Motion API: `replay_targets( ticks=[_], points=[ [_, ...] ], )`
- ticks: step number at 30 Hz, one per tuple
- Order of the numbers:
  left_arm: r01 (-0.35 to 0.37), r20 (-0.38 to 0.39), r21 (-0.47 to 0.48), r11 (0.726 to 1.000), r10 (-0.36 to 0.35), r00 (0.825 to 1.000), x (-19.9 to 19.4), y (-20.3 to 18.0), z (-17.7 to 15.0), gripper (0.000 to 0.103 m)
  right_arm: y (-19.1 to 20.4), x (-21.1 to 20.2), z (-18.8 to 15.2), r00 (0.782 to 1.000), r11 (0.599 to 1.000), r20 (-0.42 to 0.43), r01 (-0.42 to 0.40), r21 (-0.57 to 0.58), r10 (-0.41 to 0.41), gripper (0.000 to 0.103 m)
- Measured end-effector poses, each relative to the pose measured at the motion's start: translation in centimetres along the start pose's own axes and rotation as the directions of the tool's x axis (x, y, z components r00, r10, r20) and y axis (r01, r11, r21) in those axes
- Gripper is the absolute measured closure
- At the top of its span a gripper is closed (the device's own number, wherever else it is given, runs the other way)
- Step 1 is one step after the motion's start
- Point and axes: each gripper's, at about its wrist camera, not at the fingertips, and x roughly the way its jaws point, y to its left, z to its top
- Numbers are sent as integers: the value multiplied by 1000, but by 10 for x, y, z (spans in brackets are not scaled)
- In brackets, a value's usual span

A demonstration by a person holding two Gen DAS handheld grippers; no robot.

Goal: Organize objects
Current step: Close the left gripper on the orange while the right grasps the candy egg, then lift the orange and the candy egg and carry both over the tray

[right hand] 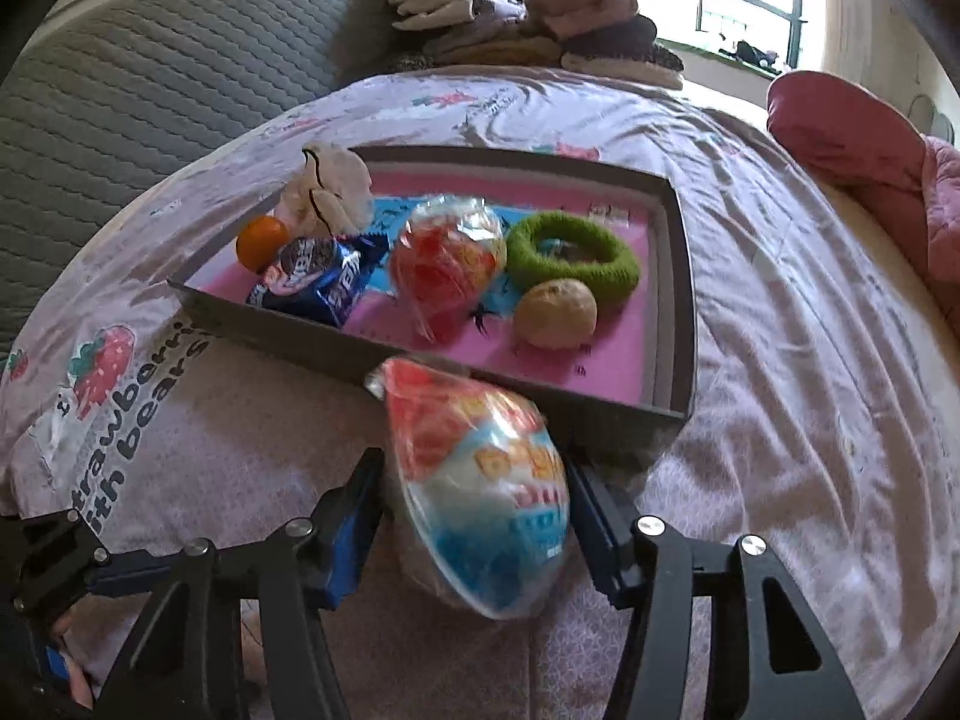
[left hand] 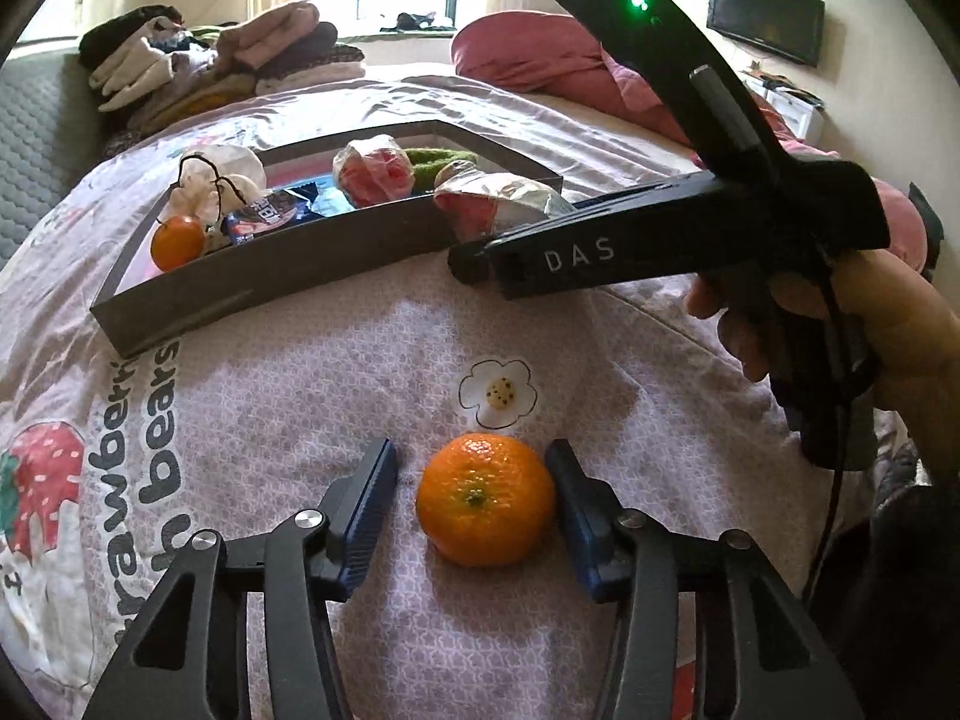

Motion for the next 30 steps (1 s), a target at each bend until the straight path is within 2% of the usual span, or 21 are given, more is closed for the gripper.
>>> replay_targets(
  ticks=[4,15,20,30],
  points=[
    [10,0,4,1000,-10,1000,-1,-2,1,61,-5,-4,-1,1000,999,9,-19,30,19,49],
    [3,-4,3,1000,-3,1000,1,-2,3,62,-5,-17,2,996,995,42,-76,60,74,49],
    [-1,-2,1,1000,1,1000,1,-1,4,62,0,-16,0,996,995,31,-89,55,87,49],
    [-49,21,-46,998,50,999,-5,17,12,62,0,-23,-3,994,993,48,-103,59,100,49]
  ],
)
